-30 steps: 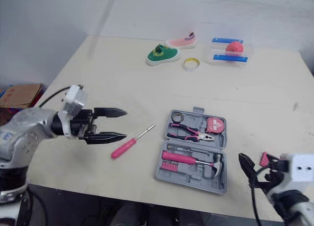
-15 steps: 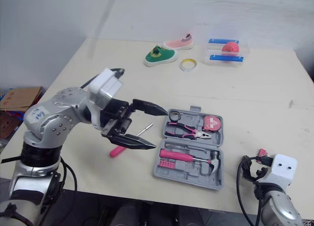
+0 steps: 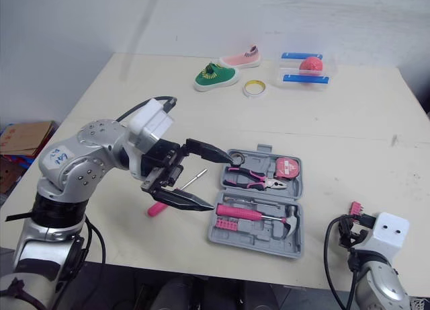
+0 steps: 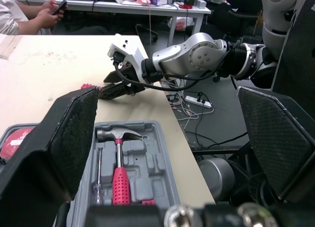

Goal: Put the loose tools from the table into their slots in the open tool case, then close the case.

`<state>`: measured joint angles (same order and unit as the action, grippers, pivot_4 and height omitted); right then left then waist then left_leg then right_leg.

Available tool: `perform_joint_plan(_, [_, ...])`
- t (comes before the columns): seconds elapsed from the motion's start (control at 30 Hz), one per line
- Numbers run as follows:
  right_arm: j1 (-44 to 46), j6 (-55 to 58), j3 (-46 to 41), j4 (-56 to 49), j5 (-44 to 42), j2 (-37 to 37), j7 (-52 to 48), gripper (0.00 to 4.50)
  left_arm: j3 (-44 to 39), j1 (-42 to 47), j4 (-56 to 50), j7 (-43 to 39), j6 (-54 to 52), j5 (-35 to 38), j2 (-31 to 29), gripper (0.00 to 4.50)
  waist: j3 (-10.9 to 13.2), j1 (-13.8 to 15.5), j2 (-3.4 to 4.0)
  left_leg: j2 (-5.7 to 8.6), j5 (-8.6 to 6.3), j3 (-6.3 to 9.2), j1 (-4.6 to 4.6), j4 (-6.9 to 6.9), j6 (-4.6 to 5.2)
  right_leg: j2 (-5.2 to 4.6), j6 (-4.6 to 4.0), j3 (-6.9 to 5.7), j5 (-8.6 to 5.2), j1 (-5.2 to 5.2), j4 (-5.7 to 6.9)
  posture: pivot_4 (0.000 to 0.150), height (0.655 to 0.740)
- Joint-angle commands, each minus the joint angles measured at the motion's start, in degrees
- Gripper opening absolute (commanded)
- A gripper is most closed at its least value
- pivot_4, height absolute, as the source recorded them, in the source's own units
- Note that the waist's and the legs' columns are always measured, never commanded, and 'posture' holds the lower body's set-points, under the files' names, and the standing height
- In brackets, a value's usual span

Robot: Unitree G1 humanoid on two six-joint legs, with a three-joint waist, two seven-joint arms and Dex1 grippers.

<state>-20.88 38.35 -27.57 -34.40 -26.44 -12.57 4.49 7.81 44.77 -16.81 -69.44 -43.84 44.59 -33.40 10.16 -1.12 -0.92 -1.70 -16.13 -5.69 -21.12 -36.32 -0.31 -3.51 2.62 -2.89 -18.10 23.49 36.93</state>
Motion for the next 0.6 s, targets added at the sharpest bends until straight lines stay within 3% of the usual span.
perform_joint_plan(0.03, [0.8,-0.3,-0.8,0.4,0.6,-0.8,-0.9,3.23,-0.2,1.4,0.5,-0.1,1.2,-0.7,0.5,4.5,0.0,-0.3,-0.01,0.0,0.0,0.0,0.0,0.0,0.0,0.0,0.0,0.0,0.0,0.0,0.0,0.15,0.7304])
perform_joint_plan(0.57, [4.4,1.7,-1.3,2.6,3.2,0.7,1.9,3.23,-0.1,0.8,1.1,0.4,2.1,-2.1,1.5,4.5,0.0,-0.4,-0.05,0.0,0.01,0.0,0.0,0.02,0.0,-0.01,0.0,0.01,0.0,0.01,-0.02,0.15,0.7304])
perform_joint_plan(0.6, [4.4,1.8,-1.5,2.6,3.1,0.9,2.0,2.96,0.0,0.7,1.2,0.2,2.3,-2.3,1.5,4.5,0.0,-0.4,-0.05,0.0,0.01,0.0,0.0,0.02,0.0,-0.01,0.0,0.01,0.0,0.01,-0.01,0.15,0.7304])
